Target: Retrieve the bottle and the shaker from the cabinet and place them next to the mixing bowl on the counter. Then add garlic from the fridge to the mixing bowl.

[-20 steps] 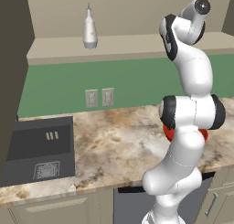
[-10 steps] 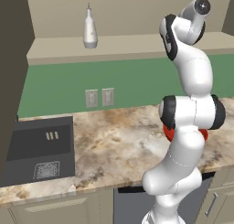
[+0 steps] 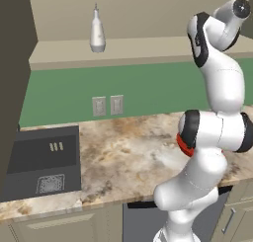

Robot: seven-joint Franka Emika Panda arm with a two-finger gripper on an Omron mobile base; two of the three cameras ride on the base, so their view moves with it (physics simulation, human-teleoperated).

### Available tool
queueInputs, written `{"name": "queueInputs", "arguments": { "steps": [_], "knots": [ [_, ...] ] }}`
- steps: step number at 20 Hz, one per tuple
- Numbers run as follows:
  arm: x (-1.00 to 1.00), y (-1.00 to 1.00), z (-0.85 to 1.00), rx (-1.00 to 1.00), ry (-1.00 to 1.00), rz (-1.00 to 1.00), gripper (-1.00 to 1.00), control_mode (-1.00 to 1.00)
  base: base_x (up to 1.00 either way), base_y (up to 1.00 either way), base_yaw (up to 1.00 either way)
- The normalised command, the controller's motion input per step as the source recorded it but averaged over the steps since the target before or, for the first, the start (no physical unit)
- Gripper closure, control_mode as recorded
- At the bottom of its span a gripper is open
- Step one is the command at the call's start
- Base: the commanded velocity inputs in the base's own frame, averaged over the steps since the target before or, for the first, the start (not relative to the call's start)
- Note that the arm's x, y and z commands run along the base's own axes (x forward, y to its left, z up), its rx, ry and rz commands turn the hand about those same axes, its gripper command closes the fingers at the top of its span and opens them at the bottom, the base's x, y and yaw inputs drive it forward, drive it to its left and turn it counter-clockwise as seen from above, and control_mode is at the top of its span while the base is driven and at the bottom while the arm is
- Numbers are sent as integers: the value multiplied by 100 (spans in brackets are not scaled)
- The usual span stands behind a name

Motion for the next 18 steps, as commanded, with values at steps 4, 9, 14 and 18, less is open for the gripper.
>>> {"name": "queueInputs", "arguments": {
  "steps": [4,9,14,18],
  "knots": [
    [-100,-56,-18,0,0,11,100,-100,0,0,0],
    [-100,-61,-2,0,0,10,100,-100,0,0,0],
    [-100,-57,-13,1,0,11,100,-100,0,0,0],
    [-100,-54,-56,4,4,16,100,-100,0,0,0]
  ]
}}
